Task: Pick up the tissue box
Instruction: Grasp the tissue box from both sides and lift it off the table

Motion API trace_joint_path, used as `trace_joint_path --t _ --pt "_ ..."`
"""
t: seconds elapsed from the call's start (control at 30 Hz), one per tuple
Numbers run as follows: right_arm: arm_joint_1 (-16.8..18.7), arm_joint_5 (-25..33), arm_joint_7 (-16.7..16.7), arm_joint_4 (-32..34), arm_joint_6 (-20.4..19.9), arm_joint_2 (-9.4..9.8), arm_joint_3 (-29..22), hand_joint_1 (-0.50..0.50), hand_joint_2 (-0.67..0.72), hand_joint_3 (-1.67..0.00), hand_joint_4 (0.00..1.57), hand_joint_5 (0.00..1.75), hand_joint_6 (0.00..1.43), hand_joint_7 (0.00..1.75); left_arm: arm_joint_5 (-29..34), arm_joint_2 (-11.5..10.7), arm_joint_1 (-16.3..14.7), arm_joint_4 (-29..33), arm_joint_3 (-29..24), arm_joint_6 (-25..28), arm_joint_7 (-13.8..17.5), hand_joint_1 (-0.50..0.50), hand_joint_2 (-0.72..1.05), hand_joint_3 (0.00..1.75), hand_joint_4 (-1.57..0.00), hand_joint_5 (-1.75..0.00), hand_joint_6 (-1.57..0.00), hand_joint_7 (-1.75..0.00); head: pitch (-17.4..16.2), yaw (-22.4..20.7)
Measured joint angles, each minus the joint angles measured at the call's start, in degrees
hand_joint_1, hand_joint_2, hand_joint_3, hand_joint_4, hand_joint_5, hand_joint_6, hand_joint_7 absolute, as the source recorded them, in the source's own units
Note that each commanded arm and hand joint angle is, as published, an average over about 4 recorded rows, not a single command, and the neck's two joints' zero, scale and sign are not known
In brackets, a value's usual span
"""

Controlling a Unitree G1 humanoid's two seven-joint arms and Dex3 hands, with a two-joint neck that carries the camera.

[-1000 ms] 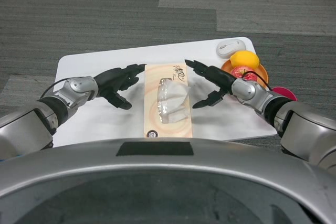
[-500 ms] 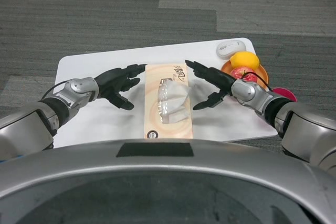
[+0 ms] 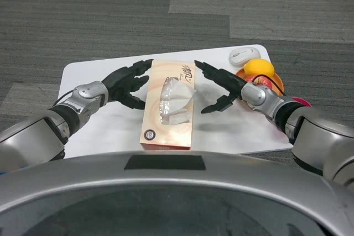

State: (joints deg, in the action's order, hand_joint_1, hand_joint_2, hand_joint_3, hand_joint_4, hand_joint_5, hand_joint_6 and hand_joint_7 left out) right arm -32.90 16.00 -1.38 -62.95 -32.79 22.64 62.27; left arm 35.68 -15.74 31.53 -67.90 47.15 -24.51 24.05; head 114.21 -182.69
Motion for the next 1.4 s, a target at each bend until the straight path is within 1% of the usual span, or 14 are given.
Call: trace_joint_path --t 0.13,0.33,0.47,0.53,0.67,0.8,0.9,0.97,1.1,1.17,1.23,1.4 --pt "-1.7 0.0 1.2 -1.6 0.0 -1.34 0.0 -0.46 -0.48 -0.32 0.0 0.19 0.0 0.0 -0.2 0.7 0.0 -0.3 -2.4 0.0 -0.9 0.5 1.05 0.17 -0.04 0.0 0.0 0.0 0.5 0.0" --pt "-3.3 0.0 2.2 -3.0 0.0 -2.42 0.0 -0.46 -0.48 -0.32 0.03 0.19 0.0 0.0 -0.4 1.8 0.0 -0.9 -5.1 -0.1 -2.4 0.5 1.05 0.17 -0.04 0.0 0.0 0.0 0.8 -0.1" --pt "-4.5 -0.1 2.9 -3.8 0.0 -3.11 -0.2 -0.46 -0.48 -0.32 0.0 0.29 0.0 0.0 -0.4 2.6 0.0 -1.2 -6.6 -0.4 -3.5 0.5 1.05 0.17 -0.04 0.0 0.0 0.0 1.0 -0.1" --pt "-4.8 -0.1 2.9 -4.2 0.0 -3.28 -0.2 -0.46 -0.48 -0.32 0.0 0.27 0.0 0.0 -0.4 2.9 0.0 -1.3 -6.9 -0.5 -4.0 0.5 1.05 0.17 -0.04 0.0 0.0 0.0 1.0 -0.1" --pt "-4.9 -0.1 2.9 -4.4 0.0 -3.29 -0.2 -0.46 -0.48 -0.26 0.0 0.17 0.0 0.0 -0.5 3.3 0.1 -1.6 -7.0 -0.6 -4.2 0.5 1.05 0.17 -0.04 0.0 0.0 0.0 1.0 -0.1" --pt "-4.9 -0.2 2.9 -4.6 0.0 -3.15 -0.3 -0.46 -0.49 -0.32 0.0 0.07 0.0 0.0 -1.0 3.3 0.1 -1.8 -7.0 -0.6 -4.1 0.5 1.05 0.17 -0.04 0.0 0.0 0.0 1.0 -0.3" --pt "-4.7 -0.2 2.3 -4.6 0.0 -3.09 -0.5 -0.46 -0.51 -0.32 0.0 0.0 0.0 0.0 -2.4 3.0 0.1 -1.9 -7.1 -0.7 -3.9 0.5 1.05 0.17 -0.03 0.0 0.0 0.0 1.0 -0.7" --pt "-4.3 -0.2 1.8 -4.7 0.0 -3.08 -0.8 -0.46 -0.53 -0.32 0.0 0.0 0.0 0.0 -3.4 2.7 0.1 -2.1 -7.1 -0.7 -3.5 0.5 1.05 0.17 -0.02 0.0 0.0 0.0 1.0 -0.7" --pt "-3.4 -0.3 0.9 -4.9 0.0 -3.04 -1.7 -0.46 -0.51 -0.32 0.0 0.0 0.0 0.0 -4.6 2.4 0.1 -2.1 -7.1 -0.7 -2.8 0.5 1.05 0.17 0.0 0.0 0.0 0.0 1.0 -1.1" --pt "-2.9 -0.4 0.3 -5.0 0.0 -2.97 -2.3 -0.46 -0.54 -0.32 0.0 0.0 0.0 0.0 -5.1 2.2 0.1 -2.2 -7.1 -0.7 -2.5 0.5 1.05 0.17 0.0 0.0 0.0 0.0 1.1 -1.1" --pt "-2.4 -0.4 -0.3 -5.1 0.0 -2.86 -2.7 -0.46 -0.54 -0.32 0.0 0.0 0.0 0.0 -5.5 2.0 -0.1 -2.2 -7.1 -0.8 -2.1 0.5 1.05 0.17 0.0 0.0 0.0 0.0 1.1 -1.2" --pt "-1.8 -0.5 -1.3 -5.1 -0.1 -2.17 -3.5 -0.46 -0.53 -0.32 0.0 0.0 0.0 0.0 -6.4 1.5 -0.6 -2.2 -7.1 -0.9 -1.7 0.5 1.05 0.17 0.0 0.0 0.0 0.0 1.1 -1.3"
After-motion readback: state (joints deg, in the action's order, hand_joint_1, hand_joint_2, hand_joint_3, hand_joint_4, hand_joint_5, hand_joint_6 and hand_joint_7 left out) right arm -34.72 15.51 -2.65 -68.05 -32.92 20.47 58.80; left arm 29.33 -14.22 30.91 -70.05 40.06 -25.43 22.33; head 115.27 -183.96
